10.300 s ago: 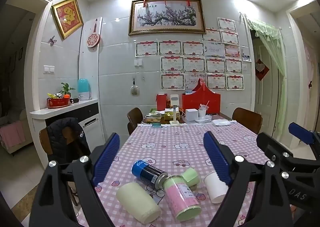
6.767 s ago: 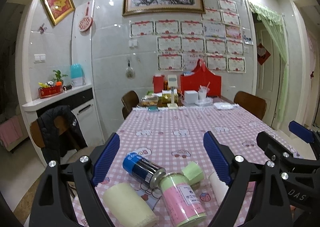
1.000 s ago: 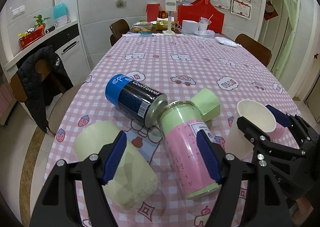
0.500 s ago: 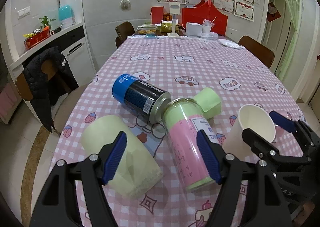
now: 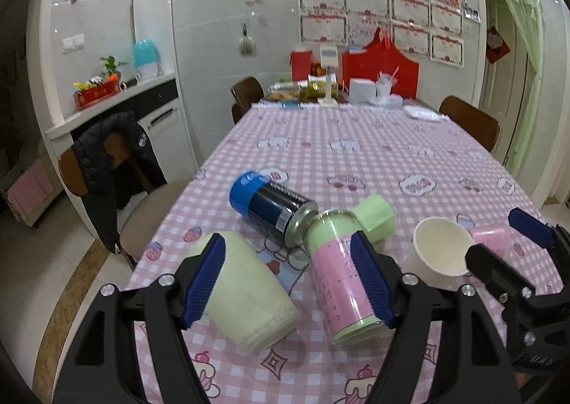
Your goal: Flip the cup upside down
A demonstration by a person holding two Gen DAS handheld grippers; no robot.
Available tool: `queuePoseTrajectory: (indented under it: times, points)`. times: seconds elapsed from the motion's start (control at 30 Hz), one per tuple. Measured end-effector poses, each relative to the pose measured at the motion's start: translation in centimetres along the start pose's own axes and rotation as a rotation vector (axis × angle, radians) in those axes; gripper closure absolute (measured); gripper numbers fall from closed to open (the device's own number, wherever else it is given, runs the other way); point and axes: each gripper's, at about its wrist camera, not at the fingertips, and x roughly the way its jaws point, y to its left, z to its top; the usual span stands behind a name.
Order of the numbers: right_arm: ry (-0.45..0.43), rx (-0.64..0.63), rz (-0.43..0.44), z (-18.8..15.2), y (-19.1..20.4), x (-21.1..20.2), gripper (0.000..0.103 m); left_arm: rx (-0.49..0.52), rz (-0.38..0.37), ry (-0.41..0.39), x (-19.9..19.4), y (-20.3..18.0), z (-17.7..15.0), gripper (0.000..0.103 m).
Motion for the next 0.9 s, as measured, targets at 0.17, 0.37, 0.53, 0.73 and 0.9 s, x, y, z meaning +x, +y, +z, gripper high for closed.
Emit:
queuePoseTrajectory:
  times: [0.17, 0.37, 0.53, 0.73, 0.9]
  points:
    - [-0.059, -0.014, -0.015, 0.7, 0.7, -2.1, 0.009, -0.012, 0.015, -0.076, -2.8, 0.2, -0.1, 0.031]
    - [-0.131, -0.036, -0.049, 1.3, 2.1, -4.4, 0.008, -0.031, 0.048, -0.168, -6.1, 0.9, -0.1, 0.02]
    - [-0.184, -0.057, -0.052, 1.8, 3.3, -6.1, 0.008, -0.04, 0.042, -0.237, -8.6, 1.5, -0.3, 0.02]
    - [-0.227, -0.075, -0.08, 2.0, 4.4, -7.6, 0.008, -0.04, 0.03, -0.292, -10.4, 1.7, -0.3, 0.02]
    - [-0.249, -0.064, -0.092, 2.1, 4.5, -8.5, 0.008, -0.045, 0.016, -0.304, -11.0, 1.8, -0.2, 0.02]
